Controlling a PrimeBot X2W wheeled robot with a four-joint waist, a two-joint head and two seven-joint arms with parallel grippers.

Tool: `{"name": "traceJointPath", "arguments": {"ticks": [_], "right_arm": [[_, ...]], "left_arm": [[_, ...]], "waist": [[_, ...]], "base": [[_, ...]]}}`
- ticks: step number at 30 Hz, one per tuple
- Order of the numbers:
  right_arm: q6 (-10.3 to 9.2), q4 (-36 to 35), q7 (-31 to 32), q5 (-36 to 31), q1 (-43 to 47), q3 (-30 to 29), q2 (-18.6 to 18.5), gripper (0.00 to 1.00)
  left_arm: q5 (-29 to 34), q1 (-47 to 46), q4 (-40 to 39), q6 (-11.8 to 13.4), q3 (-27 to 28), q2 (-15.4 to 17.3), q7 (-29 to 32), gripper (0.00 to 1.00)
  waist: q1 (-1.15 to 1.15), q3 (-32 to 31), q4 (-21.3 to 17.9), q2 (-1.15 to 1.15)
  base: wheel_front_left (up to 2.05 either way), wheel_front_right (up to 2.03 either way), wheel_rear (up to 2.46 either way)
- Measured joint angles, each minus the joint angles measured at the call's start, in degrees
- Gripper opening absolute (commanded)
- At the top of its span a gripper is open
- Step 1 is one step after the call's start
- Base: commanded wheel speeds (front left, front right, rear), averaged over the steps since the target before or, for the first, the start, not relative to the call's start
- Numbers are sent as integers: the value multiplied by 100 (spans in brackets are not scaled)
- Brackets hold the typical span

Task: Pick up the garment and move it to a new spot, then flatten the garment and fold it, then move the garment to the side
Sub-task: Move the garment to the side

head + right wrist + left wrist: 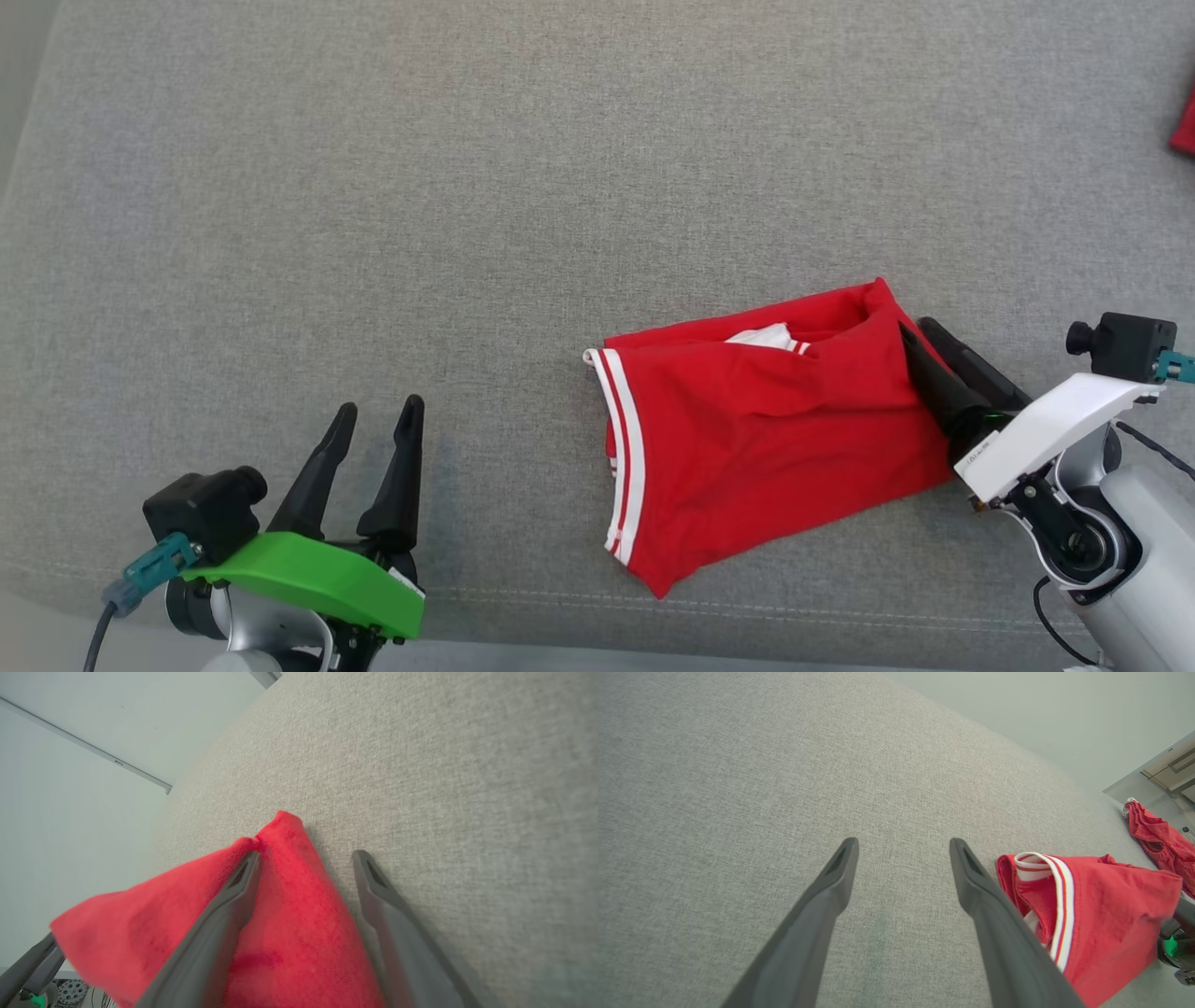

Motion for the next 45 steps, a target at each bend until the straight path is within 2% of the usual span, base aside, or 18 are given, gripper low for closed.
{"name": "traceJointPath", "arguments": {"ticks": [9,25,36,45], "right_arm": [[0,-62,-352,22,-2,23,-22,100],[0,-180,-283,266,206,593,-337,100],[1,-346,-209,336,243,815,-513,100],[8,-275,-101,435,-64,870,-626,100]], "left_arm": [[-15,183,4,1,7,24,65,100],[-12,190,-27,2,-63,56,171,100],[-11,190,-52,2,-194,-4,227,100],[-12,174,-64,2,-252,-85,226,100]], "waist": [[0,-41,-252,0],[0,-67,-444,0],[0,-31,-335,0],[0,71,-167,0]], "base": [[0,0,0],[0,0,0],[0,0,0],[0,0,0]]}}
